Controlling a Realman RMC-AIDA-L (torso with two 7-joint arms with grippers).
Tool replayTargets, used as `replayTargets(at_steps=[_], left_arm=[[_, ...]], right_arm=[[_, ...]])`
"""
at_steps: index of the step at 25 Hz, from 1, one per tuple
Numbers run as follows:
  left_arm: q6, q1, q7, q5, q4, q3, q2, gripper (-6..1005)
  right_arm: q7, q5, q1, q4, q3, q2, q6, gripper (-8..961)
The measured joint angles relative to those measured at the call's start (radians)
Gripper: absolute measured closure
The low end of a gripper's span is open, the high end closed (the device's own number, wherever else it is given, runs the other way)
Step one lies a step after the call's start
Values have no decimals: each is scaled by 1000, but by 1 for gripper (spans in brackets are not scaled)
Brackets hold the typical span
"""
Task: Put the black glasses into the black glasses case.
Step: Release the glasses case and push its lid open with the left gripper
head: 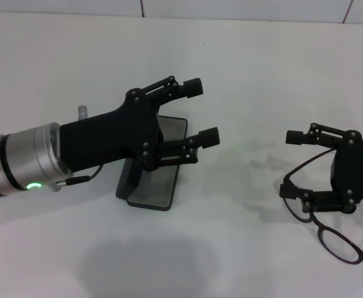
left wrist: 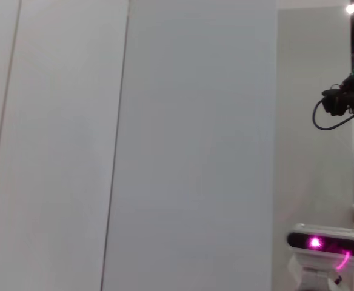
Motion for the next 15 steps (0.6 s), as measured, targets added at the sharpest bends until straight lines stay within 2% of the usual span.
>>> replayTargets(at_steps=[10, 15], left_arm=[[-20, 14, -19, -7, -1, 1, -8, 123], [-77, -11, -157, -6, -53, -1, 3, 123]], right_arm=[[0, -2, -15, 0, 0, -3, 3, 96], [-3, 1, -23, -2, 1, -2, 6, 96]])
